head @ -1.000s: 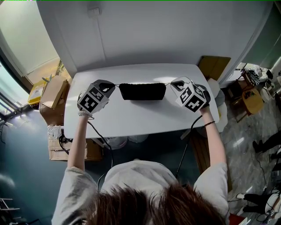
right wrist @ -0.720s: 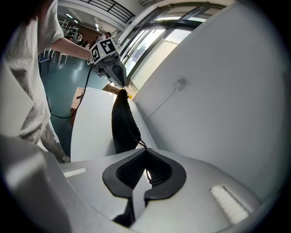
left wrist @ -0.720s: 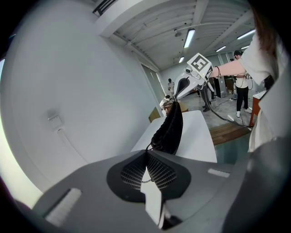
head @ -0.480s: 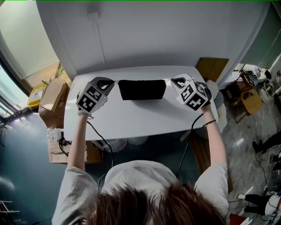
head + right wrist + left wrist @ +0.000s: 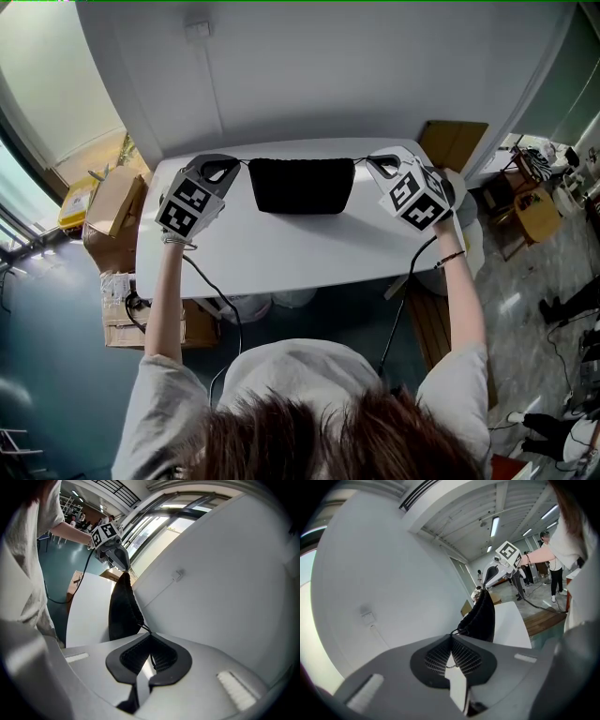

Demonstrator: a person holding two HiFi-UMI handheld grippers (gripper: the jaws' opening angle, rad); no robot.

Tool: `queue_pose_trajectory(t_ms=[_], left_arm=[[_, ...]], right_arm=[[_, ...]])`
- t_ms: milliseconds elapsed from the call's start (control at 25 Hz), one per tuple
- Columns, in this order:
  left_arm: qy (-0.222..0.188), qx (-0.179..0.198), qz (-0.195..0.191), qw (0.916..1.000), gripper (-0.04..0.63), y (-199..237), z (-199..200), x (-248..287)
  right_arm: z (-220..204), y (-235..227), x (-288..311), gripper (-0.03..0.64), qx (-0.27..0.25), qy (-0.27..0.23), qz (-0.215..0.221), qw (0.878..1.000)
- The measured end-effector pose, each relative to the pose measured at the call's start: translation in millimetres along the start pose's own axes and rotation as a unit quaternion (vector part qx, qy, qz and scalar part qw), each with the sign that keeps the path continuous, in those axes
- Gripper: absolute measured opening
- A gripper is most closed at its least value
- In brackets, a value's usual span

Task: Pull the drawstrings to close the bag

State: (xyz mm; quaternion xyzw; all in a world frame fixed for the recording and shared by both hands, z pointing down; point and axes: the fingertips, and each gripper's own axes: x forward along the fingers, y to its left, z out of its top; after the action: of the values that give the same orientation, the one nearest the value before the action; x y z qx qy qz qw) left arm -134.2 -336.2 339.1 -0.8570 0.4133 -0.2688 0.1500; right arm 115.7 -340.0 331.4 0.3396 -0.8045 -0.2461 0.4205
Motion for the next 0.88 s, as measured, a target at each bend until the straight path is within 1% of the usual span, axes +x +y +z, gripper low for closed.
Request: queue_pose_trajectory(t_ms=[480, 760, 880], left_arm=[[-0.027, 0.006, 0.024, 0.9993, 0.005, 17, 22, -6], [-0.032, 0.013, 0.033, 0.9989, 0.005, 24, 26, -11], [-0.023, 0.021, 0.037, 0.9988, 0.005, 26, 27, -16]], right_arm=[[11, -21, -10, 0.017, -0.006, -0.015, -0.025, 1.000], [13, -28, -13, 0.017, -0.010, -0.012, -0.037, 0.999], [12, -29, -14, 0.017, -0.010, -0.011, -0.042, 0.999]])
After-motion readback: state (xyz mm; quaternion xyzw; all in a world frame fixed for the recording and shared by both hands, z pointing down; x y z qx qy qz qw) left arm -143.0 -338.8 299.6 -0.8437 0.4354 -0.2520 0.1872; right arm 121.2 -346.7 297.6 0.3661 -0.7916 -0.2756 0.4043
